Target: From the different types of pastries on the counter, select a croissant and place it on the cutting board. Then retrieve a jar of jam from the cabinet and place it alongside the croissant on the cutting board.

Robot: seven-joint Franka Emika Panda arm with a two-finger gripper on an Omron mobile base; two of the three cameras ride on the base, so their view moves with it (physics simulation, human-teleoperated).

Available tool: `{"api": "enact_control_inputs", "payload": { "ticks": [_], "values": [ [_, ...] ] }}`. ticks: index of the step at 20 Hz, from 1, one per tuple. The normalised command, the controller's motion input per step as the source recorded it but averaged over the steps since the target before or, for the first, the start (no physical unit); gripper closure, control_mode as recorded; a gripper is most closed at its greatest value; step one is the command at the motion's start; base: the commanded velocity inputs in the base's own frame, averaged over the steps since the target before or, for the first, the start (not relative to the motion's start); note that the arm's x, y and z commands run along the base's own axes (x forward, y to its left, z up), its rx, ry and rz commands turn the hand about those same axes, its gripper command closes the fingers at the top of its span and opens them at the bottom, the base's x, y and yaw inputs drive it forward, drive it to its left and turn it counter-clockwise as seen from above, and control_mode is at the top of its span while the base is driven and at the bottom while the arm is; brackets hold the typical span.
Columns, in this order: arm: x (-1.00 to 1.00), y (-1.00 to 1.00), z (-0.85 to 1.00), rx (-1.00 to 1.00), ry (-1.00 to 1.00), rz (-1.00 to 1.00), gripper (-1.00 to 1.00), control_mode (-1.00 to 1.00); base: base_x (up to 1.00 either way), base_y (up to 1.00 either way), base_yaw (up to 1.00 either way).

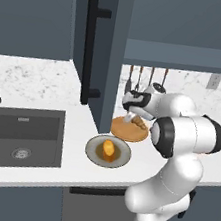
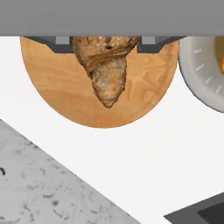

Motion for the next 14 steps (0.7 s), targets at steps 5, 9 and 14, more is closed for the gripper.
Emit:
{"api": "enact_control_inputs", "payload": {
  "ticks": [5,9,14],
  "values": [
    [-0.01,-0.73,0.19,0.0,0.24,-0.01,1.0,-1.0,0.0,0.0,0.0],
    [-0.44,-1.0,0.0,0.02,0.17,-0.06,1.0,-1.0,0.0,0.0,0.0],
    [-0.87,-0.72,0.0,0.12,-0.01,-0.07,1.0,-1.0,0.0,0.0,0.0]
  ]
}}
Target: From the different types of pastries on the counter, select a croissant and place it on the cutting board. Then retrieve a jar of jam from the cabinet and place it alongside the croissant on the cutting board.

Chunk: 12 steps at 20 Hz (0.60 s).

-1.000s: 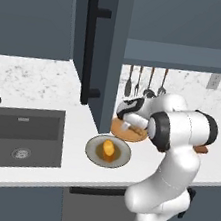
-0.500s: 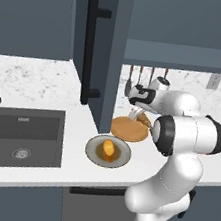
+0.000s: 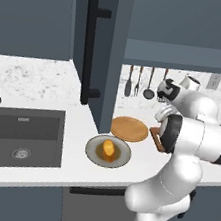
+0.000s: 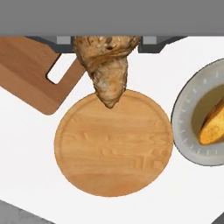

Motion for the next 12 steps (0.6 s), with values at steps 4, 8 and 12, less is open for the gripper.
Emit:
{"api": "enact_control_inputs", "payload": {
  "ticks": [4,8,12],
  "values": [
    [-0.9,0.0,-0.01,0.09,-0.24,-0.05,1.0,-1.0,0.0,0.0,0.0],
    [-0.94,0.0,-0.39,0.05,-0.26,-0.11,1.0,-1.0,0.0,0.0,0.0],
    [-0.09,0.0,-0.35,0.0,-0.02,-0.07,1.0,-1.0,0.0,0.0,0.0]
  ]
}}
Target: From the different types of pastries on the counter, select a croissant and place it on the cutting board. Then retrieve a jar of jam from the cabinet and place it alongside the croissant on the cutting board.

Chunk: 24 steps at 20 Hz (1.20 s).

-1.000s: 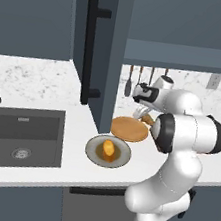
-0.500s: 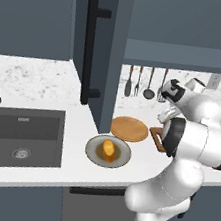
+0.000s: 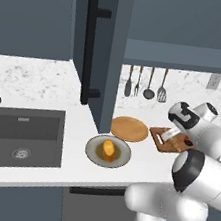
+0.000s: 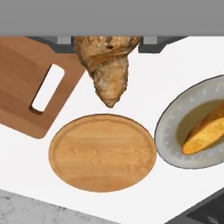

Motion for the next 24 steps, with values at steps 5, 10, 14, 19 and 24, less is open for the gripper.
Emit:
{"api": "enact_control_inputs", "payload": {
  "ticks": [5,10,14,19,24],
  "values": [
    [0.94,-0.4,0.46,0.02,0.01,-0.01,1.0,-1.0,0.0,0.0,0.0],
    [0.35,-0.17,0.09,0.0,0.05,0.0,1.0,-1.0,0.0,0.0,0.0],
    [0.0,-0.65,-0.03,0.0,0.02,0.0,1.0,-1.0,0.0,0.0,0.0],
    [0.02,-0.26,0.0,0.01,0.0,0.0,1.0,-1.0,0.0,0.0,0.0],
    [0.01,0.0,-0.65,-0.01,0.01,-0.01,1.0,-1.0,0.0,0.0,0.0]
  ]
}}
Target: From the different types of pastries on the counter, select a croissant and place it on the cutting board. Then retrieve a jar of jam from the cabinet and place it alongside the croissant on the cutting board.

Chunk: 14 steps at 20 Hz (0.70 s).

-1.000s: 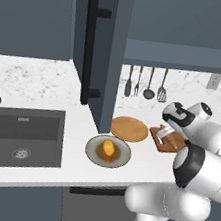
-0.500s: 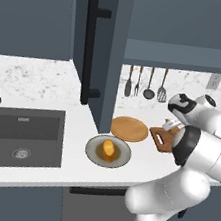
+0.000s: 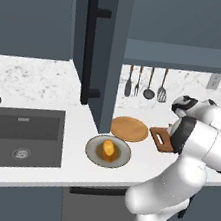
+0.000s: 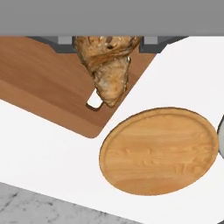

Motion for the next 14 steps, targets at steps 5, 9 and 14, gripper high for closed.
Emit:
{"api": "enact_control_inputs", "payload": {
  "ticks": [5,9,14],
  "values": [
    [0.09,0.0,0.0,0.04,0.0,0.0,1.0,-1.0,0.0,0.0,0.0],
    [0.3,0.0,0.0,0.0,-0.01,0.0,1.0,-1.0,0.0,0.0,0.0],
    [0.17,0.0,-0.16,-0.02,-0.02,0.01,1.0,-1.0,0.0,0.0,0.0]
  ]
}}
